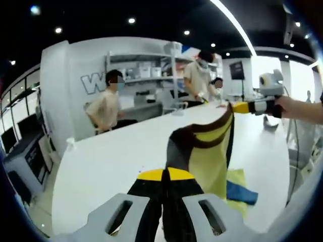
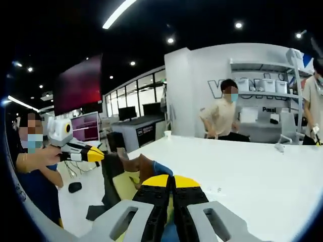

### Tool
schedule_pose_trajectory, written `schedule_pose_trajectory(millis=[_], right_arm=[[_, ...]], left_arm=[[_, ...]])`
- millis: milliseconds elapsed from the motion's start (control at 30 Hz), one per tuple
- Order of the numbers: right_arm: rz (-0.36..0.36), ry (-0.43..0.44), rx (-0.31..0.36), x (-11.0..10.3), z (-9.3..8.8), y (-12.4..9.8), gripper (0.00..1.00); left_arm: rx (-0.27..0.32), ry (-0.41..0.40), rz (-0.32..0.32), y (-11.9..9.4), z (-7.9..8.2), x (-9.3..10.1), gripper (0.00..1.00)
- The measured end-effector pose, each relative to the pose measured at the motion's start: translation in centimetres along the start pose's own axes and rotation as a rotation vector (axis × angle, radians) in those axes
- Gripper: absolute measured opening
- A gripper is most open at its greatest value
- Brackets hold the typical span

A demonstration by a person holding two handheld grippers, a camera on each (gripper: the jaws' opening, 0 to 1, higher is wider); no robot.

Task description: Fold the garment on the visible template until the final outline fits inside the template.

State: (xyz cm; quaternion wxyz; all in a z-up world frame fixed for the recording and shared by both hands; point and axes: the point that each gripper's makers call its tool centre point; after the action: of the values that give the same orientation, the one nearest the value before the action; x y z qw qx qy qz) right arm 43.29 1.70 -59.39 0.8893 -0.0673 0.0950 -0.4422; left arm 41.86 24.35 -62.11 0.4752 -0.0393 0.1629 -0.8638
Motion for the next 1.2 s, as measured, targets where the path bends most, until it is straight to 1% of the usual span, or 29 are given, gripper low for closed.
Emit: schedule_pose_trajectory(millis=[67,133,167,300,400,467,600,667,733,833,900,967,1033,1200], right_arm=[[-0.005,0.000,-0.002,0.3,-0.2,0.3,0.00],[-0.002,-0.015,-0.023,0.9,-1.0,1.5,0.00],[-0.001,-0.001,-0.032,1.5,-1.3,2.2,0.00],[-0.001,0.012,-0.045,1.7,-2.2,3.5,0.00],[-0.003,0.022,-0.056,2.1,-2.9,4.4,0.00],[-0.006,0.024,-0.060,2.5,-3.1,5.0,0.00],[-0.018,0.028,-0.077,3.3,-3.9,6.4,0.00],[-0.025,0.053,-0.088,3.7,-4.6,7.0,0.00],[-0.029,0.065,-0.093,4.0,-5.0,7.6,0.00],[-0.028,0.082,-0.096,4.4,-5.6,8.6,0.00],[-0.006,0.103,-0.083,4.3,-5.6,9.3,0.00],[-0.015,0.109,-0.087,4.5,-5.9,9.6,0.00],[-0.030,0.113,-0.093,4.9,-5.9,10.0,0.00],[-0.047,0.114,-0.105,5.4,-6.7,10.6,0.00]], left_arm=[[-0.007,0.001,-0.003,0.5,-0.3,-0.1,0.00],[-0.032,0.003,-0.001,2.1,-1.0,-0.6,0.00],[-0.035,-0.001,0.001,2.7,-1.3,-0.8,0.00],[-0.061,-0.012,0.002,4.3,-2.5,-1.7,0.00],[-0.079,-0.012,0.002,5.0,-3.2,-2.1,0.00],[-0.088,-0.012,0.003,5.2,-3.3,-2.1,0.00],[-0.107,-0.020,0.009,6.8,-4.1,-3.0,0.00],[-0.129,0.003,-0.001,7.8,-4.5,-3.2,0.00],[-0.147,0.022,-0.012,8.6,-5.1,-3.8,0.00],[-0.162,0.034,-0.017,9.1,-5.2,-3.8,0.00],[-0.169,0.037,-0.017,9.5,-5.4,-4.0,0.00],[-0.179,0.035,-0.007,9.9,-5.7,-4.5,0.00],[-0.185,0.013,0.002,10.4,-6.1,-5.0,0.00],[-0.189,0.016,0.006,10.7,-6.5,-4.9,0.00]])
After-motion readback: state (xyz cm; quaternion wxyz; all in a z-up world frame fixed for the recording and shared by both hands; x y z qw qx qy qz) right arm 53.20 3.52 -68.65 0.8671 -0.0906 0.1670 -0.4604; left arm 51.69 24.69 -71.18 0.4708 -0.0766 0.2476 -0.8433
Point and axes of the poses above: the point that each gripper's makers call its tool centre point, and the gripper's own axes: y roughly forward along the fingers, x roughly to its right, z roughly out of its top, and after that the axes turned 1 degree about z, right-handed
